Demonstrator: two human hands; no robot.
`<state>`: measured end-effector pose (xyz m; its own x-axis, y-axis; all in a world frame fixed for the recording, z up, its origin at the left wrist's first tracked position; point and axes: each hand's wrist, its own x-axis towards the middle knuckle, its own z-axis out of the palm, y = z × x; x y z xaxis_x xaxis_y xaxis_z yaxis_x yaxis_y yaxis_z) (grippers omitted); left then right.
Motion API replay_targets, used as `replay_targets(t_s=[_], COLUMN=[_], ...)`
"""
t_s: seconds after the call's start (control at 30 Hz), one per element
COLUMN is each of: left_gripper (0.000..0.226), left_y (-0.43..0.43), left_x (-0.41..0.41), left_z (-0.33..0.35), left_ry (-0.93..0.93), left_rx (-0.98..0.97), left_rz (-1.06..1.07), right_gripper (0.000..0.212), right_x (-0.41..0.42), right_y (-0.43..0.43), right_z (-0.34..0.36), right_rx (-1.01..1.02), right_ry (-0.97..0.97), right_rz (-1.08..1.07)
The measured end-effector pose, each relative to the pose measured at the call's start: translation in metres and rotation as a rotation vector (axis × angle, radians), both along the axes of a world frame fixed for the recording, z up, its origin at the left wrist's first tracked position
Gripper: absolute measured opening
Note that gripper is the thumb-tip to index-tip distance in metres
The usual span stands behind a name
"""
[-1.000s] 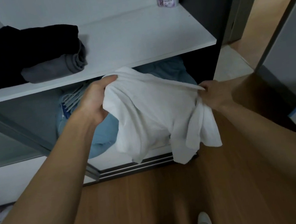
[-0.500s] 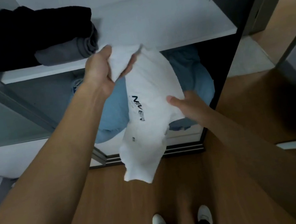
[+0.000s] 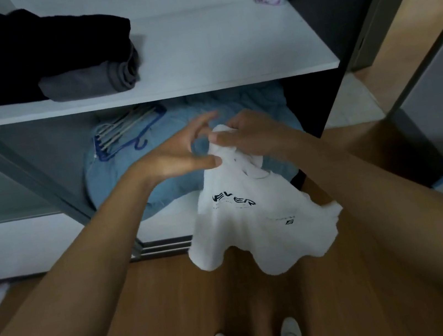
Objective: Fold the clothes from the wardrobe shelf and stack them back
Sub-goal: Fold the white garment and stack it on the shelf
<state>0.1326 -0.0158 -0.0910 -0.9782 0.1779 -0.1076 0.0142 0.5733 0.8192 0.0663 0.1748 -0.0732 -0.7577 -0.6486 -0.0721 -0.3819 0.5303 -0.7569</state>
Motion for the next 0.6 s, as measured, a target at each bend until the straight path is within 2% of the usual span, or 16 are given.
replay_targets(t_s=[0.03, 0.1, 0.13, 0.2, 0.23, 0.33, 0.4, 0.47, 0.53, 0.6], left_gripper=[0.049, 0.016, 0.012, 0.036, 0.044, 0.047, 0.037, 0.028, 0.027, 0.008], left_y=[0.006, 0.016, 0.017, 0.015, 0.014, 0.009, 0.000, -0.013, -0.021, -0.016], left_x=[-0.002, -0.003, -0.002, 0.002, 0.006, 0.026, 0.037, 0.048, 0.057, 0.064], left_z=[0.001, 0.003, 0.002, -0.004, -0.007, -0.018, -0.032, -0.049, -0.067, -0.082], left_ry=[-0.001, 0.065, 0.107, 0.172, 0.175, 0.182, 0.155, 0.061, -0.036, -0.106], left_rx=[-0.069, -0.121, -0.115, -0.061, -0.012, 0.112, 0.151, 0.111, 0.051, 0.015], left_rz=[-0.054, -0.023, 0.016, 0.085, 0.108, 0.173, 0.237, 0.255, 0.221, 0.180], right_gripper=[0.042, 0.043, 0.044, 0.047, 0.041, 0.025, 0.035, 0.048, 0.044, 0.043], right_x=[0.001, -0.002, -0.003, -0.003, -0.001, 0.003, 0.004, 0.010, 0.019, 0.030], right_y=[0.001, 0.011, 0.020, 0.040, 0.050, 0.071, 0.081, 0.083, 0.078, 0.067], right_z=[0.002, -0.005, -0.012, -0.034, -0.048, -0.083, -0.096, -0.097, -0.089, -0.079], right_rx=[-0.020, -0.031, 0.022, 0.216, 0.300, 0.414, 0.385, 0.243, 0.095, 0.011], right_ry=[0.000, -0.013, -0.036, -0.135, -0.191, -0.248, -0.210, -0.170, -0.124, -0.088], right_rz=[0.003, 0.014, 0.035, 0.099, 0.128, 0.158, 0.067, -0.072, -0.172, -0.176])
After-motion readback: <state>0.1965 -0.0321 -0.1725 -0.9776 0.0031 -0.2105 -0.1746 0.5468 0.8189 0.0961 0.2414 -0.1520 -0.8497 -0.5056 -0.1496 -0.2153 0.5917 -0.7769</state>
